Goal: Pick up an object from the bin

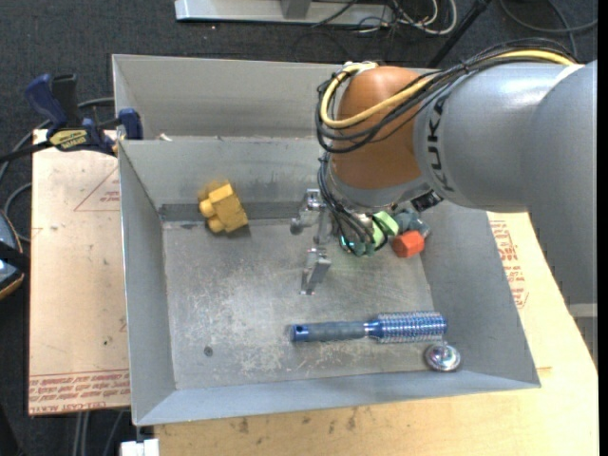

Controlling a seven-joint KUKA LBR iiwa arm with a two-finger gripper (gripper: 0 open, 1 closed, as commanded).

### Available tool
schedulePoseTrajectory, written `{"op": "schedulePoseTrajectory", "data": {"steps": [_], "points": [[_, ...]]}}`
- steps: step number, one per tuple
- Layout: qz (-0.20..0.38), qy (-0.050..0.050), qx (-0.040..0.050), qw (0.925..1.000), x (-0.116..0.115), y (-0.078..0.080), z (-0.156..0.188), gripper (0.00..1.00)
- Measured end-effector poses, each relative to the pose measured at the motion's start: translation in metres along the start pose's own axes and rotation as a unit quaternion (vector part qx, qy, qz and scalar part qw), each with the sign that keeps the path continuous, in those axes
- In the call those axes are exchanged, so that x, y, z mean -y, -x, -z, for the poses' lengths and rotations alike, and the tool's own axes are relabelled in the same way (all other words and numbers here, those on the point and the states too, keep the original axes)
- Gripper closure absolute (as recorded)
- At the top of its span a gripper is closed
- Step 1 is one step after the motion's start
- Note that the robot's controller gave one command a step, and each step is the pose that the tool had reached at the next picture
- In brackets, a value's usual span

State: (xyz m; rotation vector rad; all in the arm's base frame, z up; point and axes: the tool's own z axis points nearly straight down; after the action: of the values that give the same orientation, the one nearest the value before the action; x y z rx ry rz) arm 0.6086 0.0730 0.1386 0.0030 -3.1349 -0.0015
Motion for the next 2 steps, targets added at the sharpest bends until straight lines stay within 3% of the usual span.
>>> {"op": "schedulePoseTrajectory", "data": {"steps": [1, 2], "points": [[0.08, -0.001, 0.0022, 0.9968, 0.024, -0.055, 0.001, 0.0], [0.076, 0.002, 0.0079, 0.9971, 0.066, -0.093, -0.068, 0.0]]}}
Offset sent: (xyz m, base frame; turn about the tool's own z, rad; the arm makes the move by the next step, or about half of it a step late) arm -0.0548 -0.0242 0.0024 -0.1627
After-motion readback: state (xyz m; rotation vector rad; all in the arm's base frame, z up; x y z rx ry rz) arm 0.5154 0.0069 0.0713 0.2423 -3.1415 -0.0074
